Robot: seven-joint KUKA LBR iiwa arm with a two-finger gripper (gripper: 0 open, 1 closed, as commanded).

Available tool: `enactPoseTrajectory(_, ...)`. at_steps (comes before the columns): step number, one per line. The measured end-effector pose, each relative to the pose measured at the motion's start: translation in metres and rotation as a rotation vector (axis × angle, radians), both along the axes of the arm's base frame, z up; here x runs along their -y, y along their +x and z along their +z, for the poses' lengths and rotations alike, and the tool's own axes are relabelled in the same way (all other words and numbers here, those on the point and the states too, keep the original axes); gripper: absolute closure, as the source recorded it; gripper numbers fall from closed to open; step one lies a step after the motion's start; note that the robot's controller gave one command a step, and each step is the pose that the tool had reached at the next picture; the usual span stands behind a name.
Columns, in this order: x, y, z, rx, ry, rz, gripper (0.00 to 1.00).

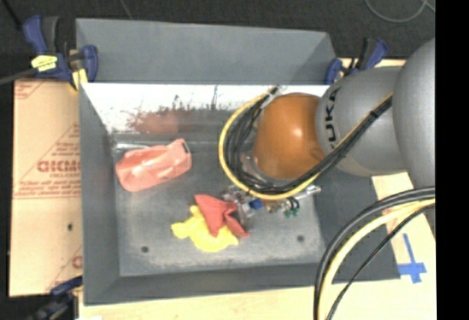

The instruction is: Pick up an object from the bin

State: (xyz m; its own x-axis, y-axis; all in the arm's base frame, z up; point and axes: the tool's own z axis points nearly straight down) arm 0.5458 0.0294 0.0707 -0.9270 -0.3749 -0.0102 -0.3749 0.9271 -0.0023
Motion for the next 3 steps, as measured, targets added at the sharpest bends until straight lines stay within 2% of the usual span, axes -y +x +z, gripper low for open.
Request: enactPoseTrajectory(3,0.0000,0.0000,0.0000,0.000,0.000,-0.003,1.00)
